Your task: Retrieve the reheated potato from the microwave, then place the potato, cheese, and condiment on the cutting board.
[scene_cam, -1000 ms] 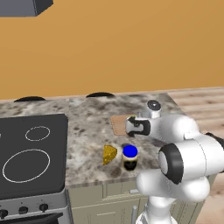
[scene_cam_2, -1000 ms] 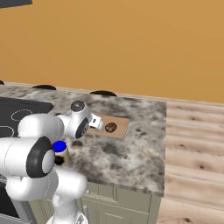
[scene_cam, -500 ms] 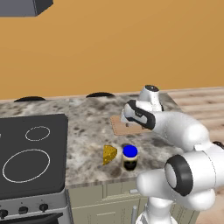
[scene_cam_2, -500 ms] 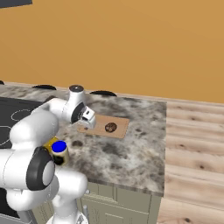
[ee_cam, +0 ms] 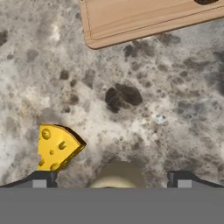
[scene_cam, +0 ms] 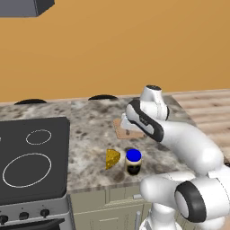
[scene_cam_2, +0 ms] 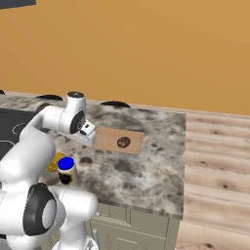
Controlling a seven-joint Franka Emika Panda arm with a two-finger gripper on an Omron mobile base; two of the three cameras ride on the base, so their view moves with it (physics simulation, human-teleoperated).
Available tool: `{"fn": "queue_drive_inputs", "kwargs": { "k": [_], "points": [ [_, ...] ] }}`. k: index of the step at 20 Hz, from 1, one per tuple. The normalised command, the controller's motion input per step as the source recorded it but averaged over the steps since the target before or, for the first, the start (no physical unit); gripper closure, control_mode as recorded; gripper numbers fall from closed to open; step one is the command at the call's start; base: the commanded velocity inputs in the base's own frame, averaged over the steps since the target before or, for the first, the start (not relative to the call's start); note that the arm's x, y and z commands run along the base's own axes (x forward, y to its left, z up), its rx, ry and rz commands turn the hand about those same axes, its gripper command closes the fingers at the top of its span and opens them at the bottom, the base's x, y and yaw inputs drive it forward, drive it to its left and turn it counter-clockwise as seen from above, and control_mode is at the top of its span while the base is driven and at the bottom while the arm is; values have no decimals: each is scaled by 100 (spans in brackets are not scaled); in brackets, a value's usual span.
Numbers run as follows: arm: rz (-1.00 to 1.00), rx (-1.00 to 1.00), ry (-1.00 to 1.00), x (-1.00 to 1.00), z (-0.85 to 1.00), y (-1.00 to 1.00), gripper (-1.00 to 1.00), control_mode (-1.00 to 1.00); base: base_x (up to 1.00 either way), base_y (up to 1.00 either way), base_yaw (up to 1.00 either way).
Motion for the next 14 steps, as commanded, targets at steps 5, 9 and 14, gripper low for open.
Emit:
{"fn": "queue_drive_inputs", "kwargs": {
  "k": [5, 9, 14],
  "points": [
    [0, 0, 0, -62, 0, 10, -100, -100, 0, 0, 0],
    [0, 0, 0, -46, 0, 7, -100, -100, 0, 0, 0],
    [-1, 0, 0, -31, 0, 11, -100, -100, 0, 0, 0]
  ]
}}
